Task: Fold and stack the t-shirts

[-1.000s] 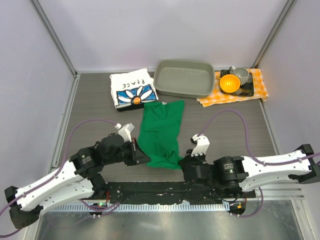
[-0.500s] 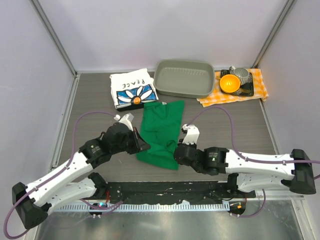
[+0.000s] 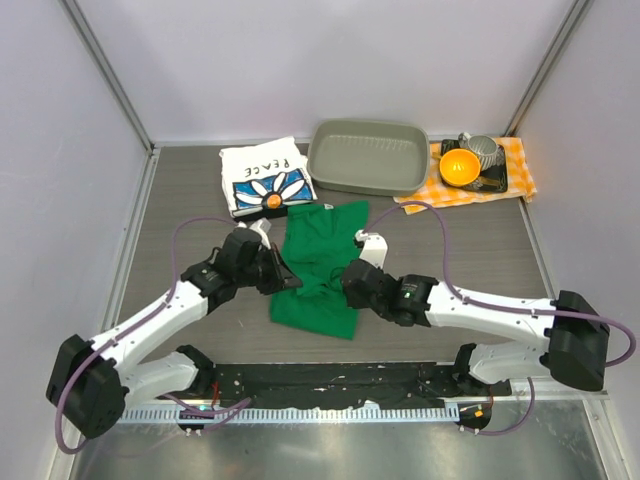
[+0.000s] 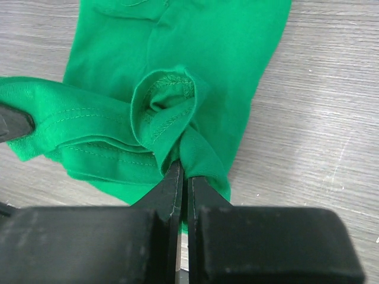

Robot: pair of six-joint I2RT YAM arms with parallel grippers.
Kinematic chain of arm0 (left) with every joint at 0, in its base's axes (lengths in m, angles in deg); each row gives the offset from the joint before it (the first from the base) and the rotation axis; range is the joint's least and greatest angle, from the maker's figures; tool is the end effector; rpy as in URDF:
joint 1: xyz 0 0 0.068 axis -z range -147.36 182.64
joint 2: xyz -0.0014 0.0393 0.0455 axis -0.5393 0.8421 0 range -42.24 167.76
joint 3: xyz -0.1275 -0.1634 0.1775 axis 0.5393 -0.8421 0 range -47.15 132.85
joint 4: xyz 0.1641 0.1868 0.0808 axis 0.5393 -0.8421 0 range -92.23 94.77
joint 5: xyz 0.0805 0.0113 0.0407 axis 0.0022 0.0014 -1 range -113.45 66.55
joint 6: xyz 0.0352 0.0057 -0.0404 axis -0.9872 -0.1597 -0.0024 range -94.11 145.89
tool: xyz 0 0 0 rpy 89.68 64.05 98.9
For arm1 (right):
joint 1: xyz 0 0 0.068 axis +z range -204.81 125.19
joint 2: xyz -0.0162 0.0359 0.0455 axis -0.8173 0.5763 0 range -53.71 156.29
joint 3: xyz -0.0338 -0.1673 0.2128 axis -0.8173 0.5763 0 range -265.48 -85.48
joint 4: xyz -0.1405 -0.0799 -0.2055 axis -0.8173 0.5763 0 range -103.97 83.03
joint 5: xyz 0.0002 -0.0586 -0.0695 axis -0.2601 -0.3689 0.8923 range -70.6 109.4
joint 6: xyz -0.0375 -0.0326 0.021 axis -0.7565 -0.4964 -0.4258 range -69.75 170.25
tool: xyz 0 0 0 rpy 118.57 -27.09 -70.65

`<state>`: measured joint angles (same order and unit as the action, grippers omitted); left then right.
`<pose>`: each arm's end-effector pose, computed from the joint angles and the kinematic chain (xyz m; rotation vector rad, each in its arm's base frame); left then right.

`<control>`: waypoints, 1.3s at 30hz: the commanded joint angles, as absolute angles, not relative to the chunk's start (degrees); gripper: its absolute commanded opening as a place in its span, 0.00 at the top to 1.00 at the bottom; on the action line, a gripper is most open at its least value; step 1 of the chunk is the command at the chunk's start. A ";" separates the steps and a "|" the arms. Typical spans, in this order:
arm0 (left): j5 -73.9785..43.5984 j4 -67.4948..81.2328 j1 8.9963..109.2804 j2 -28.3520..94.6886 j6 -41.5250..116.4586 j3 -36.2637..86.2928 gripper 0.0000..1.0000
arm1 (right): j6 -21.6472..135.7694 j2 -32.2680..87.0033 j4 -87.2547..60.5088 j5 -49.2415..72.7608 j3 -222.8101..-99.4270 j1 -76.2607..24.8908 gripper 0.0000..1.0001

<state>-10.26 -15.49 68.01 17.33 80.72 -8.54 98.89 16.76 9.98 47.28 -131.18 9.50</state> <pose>0.1732 -0.1330 0.2381 -0.2942 2.4942 -1.0103 0.1229 0.2171 0.2347 -0.1015 2.3307 0.4109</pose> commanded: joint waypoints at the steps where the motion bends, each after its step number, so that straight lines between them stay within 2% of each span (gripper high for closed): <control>1: -5.70 -5.97 66.66 20.60 78.97 -7.69 1.00 | 94.38 18.79 4.58 43.41 -132.07 5.49 0.99; 10: -1.22 0.27 59.72 31.58 77.39 -4.62 1.00 | 89.80 27.14 -1.48 38.39 -133.03 -3.56 0.99; 11: -1.04 0.72 59.01 32.72 77.30 -3.75 1.00 | 89.01 28.19 -2.36 37.78 -133.47 -4.35 0.96; 12: -0.87 1.07 58.22 35.69 77.13 -3.13 1.00 | 88.40 29.33 -2.89 37.51 -134.69 -5.93 0.89; 13: -1.04 1.33 56.56 37.11 76.87 -2.51 0.95 | 87.78 32.04 -3.16 37.77 -135.57 -6.38 0.67; 14: -1.13 1.77 55.33 38.78 77.12 -1.46 0.62 | 87.08 33.29 -3.51 38.99 -136.45 -6.99 0.52; 15: -1.48 1.86 54.01 40.02 77.65 -1.10 0.45 | 85.85 34.69 -3.60 41.44 -138.55 -7.35 0.38; 16: -2.61 0.91 51.39 41.68 78.35 -0.75 0.31 | 85.41 36.62 -3.51 43.55 -139.61 -7.87 0.13; 17: -4.71 0.81 50.32 41.78 79.84 -0.49 0.01 | 84.97 37.16 -2.90 44.96 -140.67 -7.97 0.06; 20: -10.51 -4.97 49.16 37.85 79.15 1.61 0.00 | 83.65 34.38 0.96 50.85 -143.84 -7.70 0.04; 24: -9.49 -7.89 50.12 25.20 78.36 0.84 0.00 | 82.94 25.76 5.27 54.47 -144.28 -4.90 0.03; 30: -3.78 -15.89 54.33 10.07 79.58 -5.22 0.00 | 89.44 19.60 14.24 48.41 -142.89 2.64 0.02; 34: -4.11 -17.20 58.73 4.79 82.92 -13.82 0.00 | 96.64 17.66 12.41 43.05 -138.14 9.07 0.01; 39: -4.99 -15.99 60.41 2.24 84.42 -22.44 0.04 | 102.36 16.51 7.66 44.00 -129.00 11.63 0.02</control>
<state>-5.19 -13.78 59.84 3.21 82.49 -17.42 95.54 17.90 9.78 43.98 -134.35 11.38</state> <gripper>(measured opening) 0.971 0.986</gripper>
